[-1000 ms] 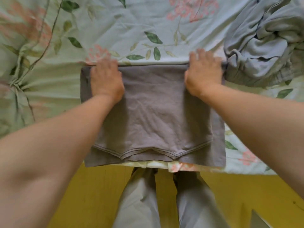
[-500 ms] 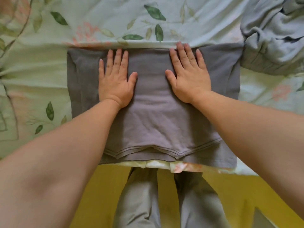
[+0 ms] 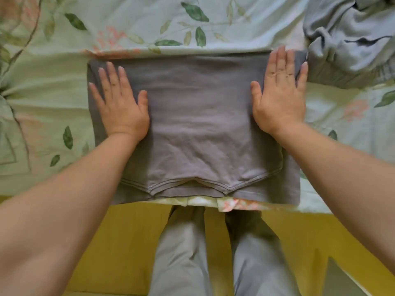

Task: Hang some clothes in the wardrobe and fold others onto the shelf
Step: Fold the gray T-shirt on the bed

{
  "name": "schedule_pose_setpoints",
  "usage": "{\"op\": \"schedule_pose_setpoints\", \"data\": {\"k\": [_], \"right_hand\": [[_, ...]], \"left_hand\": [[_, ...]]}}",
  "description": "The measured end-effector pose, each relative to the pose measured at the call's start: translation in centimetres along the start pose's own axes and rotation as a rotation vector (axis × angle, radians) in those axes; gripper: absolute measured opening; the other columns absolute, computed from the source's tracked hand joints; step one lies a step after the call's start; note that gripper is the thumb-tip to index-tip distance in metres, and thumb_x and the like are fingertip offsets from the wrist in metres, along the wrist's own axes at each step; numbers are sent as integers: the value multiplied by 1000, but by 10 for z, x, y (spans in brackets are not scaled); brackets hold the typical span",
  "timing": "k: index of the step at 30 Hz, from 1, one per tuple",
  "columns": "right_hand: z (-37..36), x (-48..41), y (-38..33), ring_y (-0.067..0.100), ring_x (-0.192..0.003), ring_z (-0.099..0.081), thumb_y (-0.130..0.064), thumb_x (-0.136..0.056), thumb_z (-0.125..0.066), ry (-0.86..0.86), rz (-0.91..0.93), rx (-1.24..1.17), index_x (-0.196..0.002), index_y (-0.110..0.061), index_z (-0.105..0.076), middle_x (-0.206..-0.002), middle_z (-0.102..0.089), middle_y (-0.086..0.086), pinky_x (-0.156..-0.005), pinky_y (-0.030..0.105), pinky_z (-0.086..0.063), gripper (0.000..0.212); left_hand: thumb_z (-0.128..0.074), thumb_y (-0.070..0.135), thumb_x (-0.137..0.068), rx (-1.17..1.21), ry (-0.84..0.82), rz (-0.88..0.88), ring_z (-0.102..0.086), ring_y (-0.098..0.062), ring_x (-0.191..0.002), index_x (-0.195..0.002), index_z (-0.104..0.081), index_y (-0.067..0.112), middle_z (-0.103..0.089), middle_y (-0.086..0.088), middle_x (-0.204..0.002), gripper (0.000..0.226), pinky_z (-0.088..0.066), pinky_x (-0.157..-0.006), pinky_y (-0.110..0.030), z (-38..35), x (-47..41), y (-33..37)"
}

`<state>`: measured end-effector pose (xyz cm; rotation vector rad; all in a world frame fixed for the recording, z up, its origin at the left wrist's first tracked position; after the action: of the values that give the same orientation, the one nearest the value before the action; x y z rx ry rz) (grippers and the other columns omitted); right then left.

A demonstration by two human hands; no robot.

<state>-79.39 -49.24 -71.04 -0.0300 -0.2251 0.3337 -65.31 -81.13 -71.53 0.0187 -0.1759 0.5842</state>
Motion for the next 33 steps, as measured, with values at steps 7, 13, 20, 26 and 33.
{"op": "schedule_pose_setpoints", "data": {"k": [7, 13, 20, 26, 33], "right_hand": [[-61, 123, -90, 24, -153, -4, -45, -103, -24, -108, 216, -83, -158, -12, -11, -166, -7, 7, -123, 50, -2, 65], [-82, 132, -34, 18, -153, -1, -50, -102, -23, -146, 241, -21, -159, -21, -7, -166, 1, -2, -123, 42, 3, 66], [-73, 147, 42, 14, -150, 20, -52, -102, -9, -283, -61, 43, -154, -24, 17, -160, 27, -8, -121, 49, 10, 65], [-22, 149, 73, 27, -148, -22, -48, -98, -48, -98, -403, -421, -157, -13, -18, -162, -22, 10, -117, 46, -22, 75], [-35, 147, 98, 28, -108, -61, -65, -70, -74, -361, -820, -882, -118, -15, -52, -116, -62, 2, -93, 40, -48, 73]], "left_hand": [[-23, 50, -100, 36, -146, -247, -6, -28, -153, -157, -16, 11, -11, -9, -165, 70, -6, -122, -56, -53, 139, 97], [-28, 51, -98, -55, -145, -311, 0, -22, -154, -159, -8, 20, -4, 0, -167, 71, 4, -123, -49, -72, 142, 44], [-20, 50, -102, -59, -257, 24, 6, -21, -153, -159, 0, 15, 5, -2, -167, 70, 2, -123, -48, -62, 161, -41], [-30, 46, -103, -66, -244, 39, -1, -28, -153, -157, -11, 5, -7, -12, -166, 71, 1, -122, -54, -23, 159, -2], [-49, 33, -96, 240, -75, -319, -52, -34, -121, -134, -55, 11, -51, -10, -142, 44, -39, -96, -44, 27, 78, 200]]}}
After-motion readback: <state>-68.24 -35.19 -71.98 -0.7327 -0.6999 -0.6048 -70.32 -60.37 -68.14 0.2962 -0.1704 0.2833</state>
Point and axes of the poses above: each hand's wrist, its own x-axis away from the middle knuckle, its own z-axis out of the back of the hand, y = z × x, the point moved 7 cm from there along -x, towards the middle knuckle
